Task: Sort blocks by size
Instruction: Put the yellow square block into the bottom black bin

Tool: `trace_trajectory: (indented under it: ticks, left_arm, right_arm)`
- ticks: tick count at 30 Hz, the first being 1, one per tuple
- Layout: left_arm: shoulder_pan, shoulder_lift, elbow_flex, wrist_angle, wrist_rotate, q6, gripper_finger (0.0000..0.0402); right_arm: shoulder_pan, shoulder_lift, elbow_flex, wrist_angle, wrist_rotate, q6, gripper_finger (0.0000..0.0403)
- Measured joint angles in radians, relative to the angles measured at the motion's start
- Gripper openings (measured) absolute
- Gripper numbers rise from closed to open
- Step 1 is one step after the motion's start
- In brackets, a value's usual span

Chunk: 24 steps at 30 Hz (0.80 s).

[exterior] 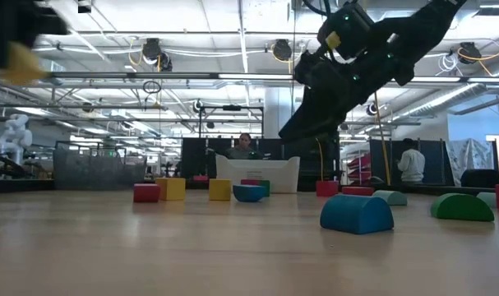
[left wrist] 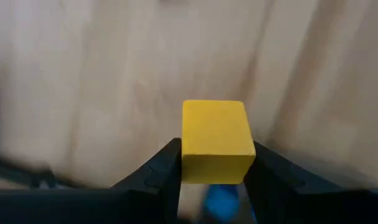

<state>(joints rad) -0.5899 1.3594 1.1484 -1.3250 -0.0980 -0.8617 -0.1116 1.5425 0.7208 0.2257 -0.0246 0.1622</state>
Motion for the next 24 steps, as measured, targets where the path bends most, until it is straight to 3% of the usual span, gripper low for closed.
trace_trajectory:
  ticks: [8, 13, 18, 24]
  left_arm:
    - [-0.159, 0.0, -0.041, 0.079, 0.147, -0.179, 0.0149]
    - [-0.218, 0.0, -0.098, 0.1, 0.187, -0.283, 0.015]
    - [-0.243, 0.0, -0.16, 0.18, 0.215, -0.285, 0.0151]
    - [-0.245, 0.001, -0.231, 0.285, 0.222, -0.286, 0.0152]
  right_arm:
    - [-0.001, 0.0, 0.0, -0.017, 0.191, 0.017, 0.015]
    - [0.0, 0.0, 0.0, -0.021, 0.187, -0.006, 0.015]
    - [0.0, 0.0, 0.0, -0.02, 0.103, -0.078, 0.015]
    - [-0.001, 0.0, 0.0, -0.022, 0.097, -0.072, 0.0151]
